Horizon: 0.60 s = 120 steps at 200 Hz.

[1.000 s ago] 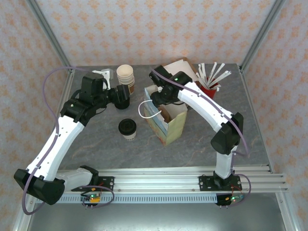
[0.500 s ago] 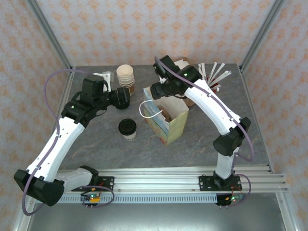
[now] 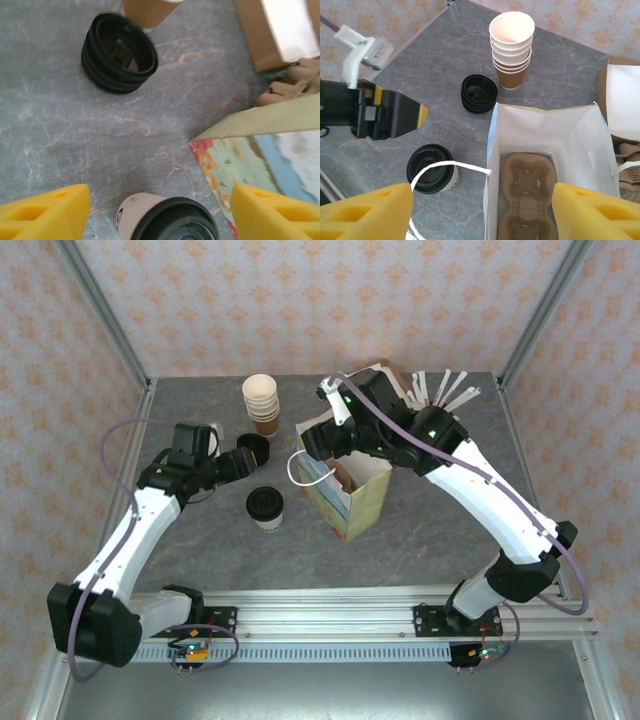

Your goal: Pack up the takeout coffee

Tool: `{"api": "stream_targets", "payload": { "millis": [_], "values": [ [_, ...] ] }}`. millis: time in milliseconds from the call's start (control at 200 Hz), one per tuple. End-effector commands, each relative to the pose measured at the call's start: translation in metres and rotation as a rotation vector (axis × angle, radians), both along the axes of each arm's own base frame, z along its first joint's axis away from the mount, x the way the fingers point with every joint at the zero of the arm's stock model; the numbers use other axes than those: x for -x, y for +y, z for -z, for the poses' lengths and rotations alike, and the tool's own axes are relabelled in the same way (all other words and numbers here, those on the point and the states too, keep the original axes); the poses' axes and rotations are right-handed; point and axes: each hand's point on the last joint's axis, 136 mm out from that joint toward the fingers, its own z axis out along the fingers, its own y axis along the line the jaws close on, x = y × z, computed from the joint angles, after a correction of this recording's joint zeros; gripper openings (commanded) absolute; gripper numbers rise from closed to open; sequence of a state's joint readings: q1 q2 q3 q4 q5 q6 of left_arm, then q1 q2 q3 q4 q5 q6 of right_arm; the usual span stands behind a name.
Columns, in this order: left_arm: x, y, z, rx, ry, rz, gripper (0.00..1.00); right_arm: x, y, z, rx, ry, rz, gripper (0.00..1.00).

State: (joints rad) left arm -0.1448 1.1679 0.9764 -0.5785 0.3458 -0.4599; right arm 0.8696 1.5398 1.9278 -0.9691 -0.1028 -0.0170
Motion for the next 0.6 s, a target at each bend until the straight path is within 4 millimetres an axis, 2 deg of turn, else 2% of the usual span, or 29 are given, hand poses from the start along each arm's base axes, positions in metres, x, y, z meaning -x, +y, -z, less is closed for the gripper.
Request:
{"api": "stream_targets", "payload": {
  "millis": [0,140,300,596],
  "values": [
    [-0.017,-0.014,0.010,0.105,0.008,0.003,0.73,-0.004,0.007,0.002,-0.019,-0.025,-0.019,0.74],
    [-0.027,-0.019,0.035,0.117,0.065,0.008,0.68,-0.004,0.003,0.006,-0.013,-0.022,-0.005,0.74],
    [-0.022,-0.018,0.063,0.107,0.134,0.005,0.62,-0.001,0.000,0.006,-0.014,-0.027,-0.005,0.74],
    [-0.009,-0.032,0.080,0.148,0.186,0.028,0.53,-0.002,0.006,0.009,-0.022,-0.023,-0.016,0.74]
  ]
}}
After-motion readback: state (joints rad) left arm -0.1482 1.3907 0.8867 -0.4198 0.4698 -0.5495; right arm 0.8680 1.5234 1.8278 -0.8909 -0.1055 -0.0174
